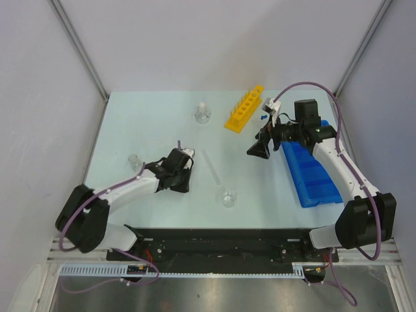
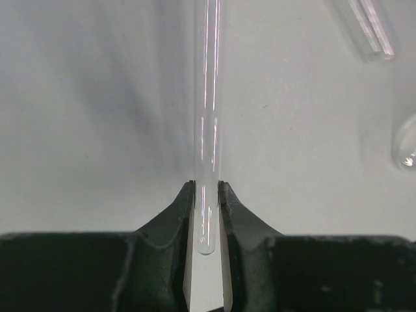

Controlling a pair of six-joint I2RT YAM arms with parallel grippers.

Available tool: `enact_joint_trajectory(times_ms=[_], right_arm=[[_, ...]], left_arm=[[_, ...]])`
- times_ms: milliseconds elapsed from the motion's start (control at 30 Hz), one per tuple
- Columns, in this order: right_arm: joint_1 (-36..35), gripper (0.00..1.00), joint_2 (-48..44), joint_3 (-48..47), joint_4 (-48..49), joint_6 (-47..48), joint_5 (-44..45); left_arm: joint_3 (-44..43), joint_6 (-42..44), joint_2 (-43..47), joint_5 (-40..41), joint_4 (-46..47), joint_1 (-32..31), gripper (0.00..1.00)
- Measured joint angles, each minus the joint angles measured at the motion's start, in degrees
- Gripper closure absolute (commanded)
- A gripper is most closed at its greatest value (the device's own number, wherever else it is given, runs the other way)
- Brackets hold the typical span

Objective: Organize the chemistry lab equipment

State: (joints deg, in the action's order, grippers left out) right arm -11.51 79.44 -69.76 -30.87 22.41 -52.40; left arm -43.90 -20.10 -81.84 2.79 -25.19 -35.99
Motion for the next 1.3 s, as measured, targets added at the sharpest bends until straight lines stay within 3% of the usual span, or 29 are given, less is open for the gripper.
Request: enact_joint_trajectory(times_ms=[300, 467, 633, 1033, 1300], right_arm=[[-3.98, 0.00, 2.14, -0.48, 0.37, -3.98, -5.42], [-8.00, 0.00, 7.54, -6.23, -2.95, -8.90, -8.37], [-12.26, 0.01, 11.19, -11.23, -3.93, -15.30, -8.74], [-18.62, 0.01, 14.21, -13.22, 0.42, -31.93, -3.19], [-19.23, 0.17, 17.14, -13.97, 2.23, -36.59, -0.81]], left_arm=[[4.44, 0.02, 21.07, -5.35, 4.63, -0.15, 0.87], [5.97, 0.02, 28.89, -8.55, 10.60, -0.83, 0.87], [5.95, 0.02, 30.51, -9.14, 13.99, -2.23, 0.87], [3.65, 0.04, 28.35, -7.76, 14.82, -6.82, 0.88], [1.77, 0.07, 26.27, -6.88, 15.74, -8.68, 0.88]])
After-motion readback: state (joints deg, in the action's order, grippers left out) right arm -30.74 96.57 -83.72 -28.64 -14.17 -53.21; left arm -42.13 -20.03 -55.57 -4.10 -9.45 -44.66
